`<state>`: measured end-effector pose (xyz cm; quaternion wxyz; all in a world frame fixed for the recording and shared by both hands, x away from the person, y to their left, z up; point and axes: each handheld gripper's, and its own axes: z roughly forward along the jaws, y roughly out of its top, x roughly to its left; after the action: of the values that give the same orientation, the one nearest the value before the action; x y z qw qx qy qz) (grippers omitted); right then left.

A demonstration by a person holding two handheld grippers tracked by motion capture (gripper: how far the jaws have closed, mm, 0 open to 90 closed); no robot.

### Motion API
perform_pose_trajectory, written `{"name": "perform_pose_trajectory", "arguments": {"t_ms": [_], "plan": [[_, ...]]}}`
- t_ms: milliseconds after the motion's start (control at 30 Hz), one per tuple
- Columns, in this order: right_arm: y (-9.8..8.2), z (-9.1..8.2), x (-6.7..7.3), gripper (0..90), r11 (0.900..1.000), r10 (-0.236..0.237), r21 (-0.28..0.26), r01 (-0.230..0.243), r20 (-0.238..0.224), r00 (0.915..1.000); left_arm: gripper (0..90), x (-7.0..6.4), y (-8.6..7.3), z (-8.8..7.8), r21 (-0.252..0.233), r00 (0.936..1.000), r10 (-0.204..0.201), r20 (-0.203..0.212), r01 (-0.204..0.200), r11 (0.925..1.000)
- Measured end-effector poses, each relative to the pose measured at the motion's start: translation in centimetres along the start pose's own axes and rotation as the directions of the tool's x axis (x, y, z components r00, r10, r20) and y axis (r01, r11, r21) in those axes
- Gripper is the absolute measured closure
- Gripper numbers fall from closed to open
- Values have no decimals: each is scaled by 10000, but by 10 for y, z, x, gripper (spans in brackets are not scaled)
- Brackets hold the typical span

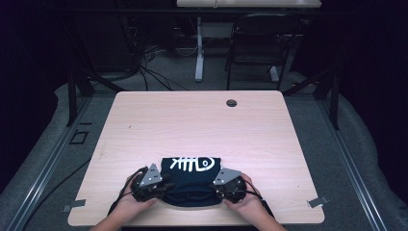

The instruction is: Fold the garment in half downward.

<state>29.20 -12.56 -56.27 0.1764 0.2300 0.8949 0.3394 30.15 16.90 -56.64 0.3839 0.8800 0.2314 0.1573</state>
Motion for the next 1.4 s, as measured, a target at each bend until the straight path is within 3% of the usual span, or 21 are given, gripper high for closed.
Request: {"name": "perform_pose_trajectory", "arguments": {"t_ms": [67, 100, 167, 200, 333, 367, 400, 567, 733, 767, 800, 867, 933, 967, 1000, 1100, 1133, 1233, 1333, 1367, 1400], "plan": [[-1, 1, -5, 706, 9999, 126, -58, -125, 158, 9998, 606, 0, 4, 5, 19, 9999, 6, -116, -6, 10000], [-2, 3, -17, 697, 9985, 551, -12, -550, 357, 9978, 606, 2, 8, 11, 33, 9997, -59, -223, 60, 10000], [-2, 4, -19, 691, 9976, 688, -60, -686, 452, 9966, 605, 4, 10, 14, 27, 9996, -123, -267, 124, 9999], [-4, 5, -27, 686, 9958, 909, -118, -903, 635, 9938, 603, 8, 13, 18, -43, 9990, -251, -363, 249, 9997], [-5, 7, -34, 669, 9921, 1247, -250, -1232, 726, 9895, 601, 15, 15, 23, -215, 9962, -713, -504, 703, 9973], [-5, 7, -35, 666, 9914, 1293, -291, -1274, 765, 9886, 600, 16, 15, 23, -241, 9960, -727, -524, 715, 9972], [-5, 6, -38, 649, 9846, 1715, -472, -1685, 670, 9829, 596, 17, 15, 23, -267, 9954, -780, -562, 766, 9967], [-5, -4, -37, 629, 9795, 1894, -796, -1851, 517, 9805, 546, 25, 12, 9, -597, 9896, -1189, -808, 1143, 9917], [-8, -23, -38, 604, 9673, 2252, -1302, -2178, 453, 9733, 544, 39, 5, -16, -879, 9767, -1691, -1321, 1584, 9835], [-9, -31, -41, 591, 9681, 2252, -1268, -2163, 598, 9725, 544, 43, 1, -24, -956, 9711, -1887, -1464, 1760, 9797], [-9, -31, -41, 591, 9681, 2252, -1268, -2163, 598, 9725, 544, 43, 1, -24, -956, 9711, -1887, -1464, 1760, 9797], [-11, -41, -44, 575, 9669, 2312, -1299, -2198, 804, 9696, 541, 48, -7, -35, -1038, 9621, -2295, -1474, 2157, 9709], [-12, -43, -45, 566, 9639, 2415, -1355, -2292, 825, 9669, 540, 49, -9, -38, -1052, 9594, -2421, -1448, 2284, 9679], [-14, -50, -47, 557, 9557, 2697, -1452, -2562, 823, 9594, 533, 49, -12, -42, -1093, 9554, -2584, -1428, 2443, 9635], [-14, -52, -48, 551, 9551, 2733, -1417, -2601, 830, 9584, 531, 48, -16, -47, -1114, 9487, -2817, -1437, 2673, 9572], [-17, -57, -49, 536, 9522, 2855, -1408, -2710, 954, 9536, 526, 47, -19, -53, -1100, 9429, -2986, -1474, 2844, 9524], [-20, -60, -49, 512, 9444, 3092, -1460, -2947, 891, 9468, 514, 47, -23, -57, -1087, 9388, -3143, -1413, 3008, 9475], [-25, -63, -50, 500, 9431, 3144, -1460, -2987, 990, 9441, 505, 46, -29, -62, -1120, 9330, -3347, -1324, 3215, 9403], [-28, -66, -50, 497, 9385, 3274, -1510, -3106, 1027, 9393, 502, 46, -35, -63, -1114, 9302, -3403, -1372, 3269, 9385], [-31, -66, -52, 496, 9355, 3349, -1554, -3173, 1040, 9365, 502, 47, -38, -63, -1119, 9268, -3498, -1369, 3364, 9351], [-36, -65, -54, 495, 9285, 3520, -1658, -3322, 1084, 9297, 502, 49, -42, -62, -1193, 9181, -3717, -1379, 3572, 9264]]}}
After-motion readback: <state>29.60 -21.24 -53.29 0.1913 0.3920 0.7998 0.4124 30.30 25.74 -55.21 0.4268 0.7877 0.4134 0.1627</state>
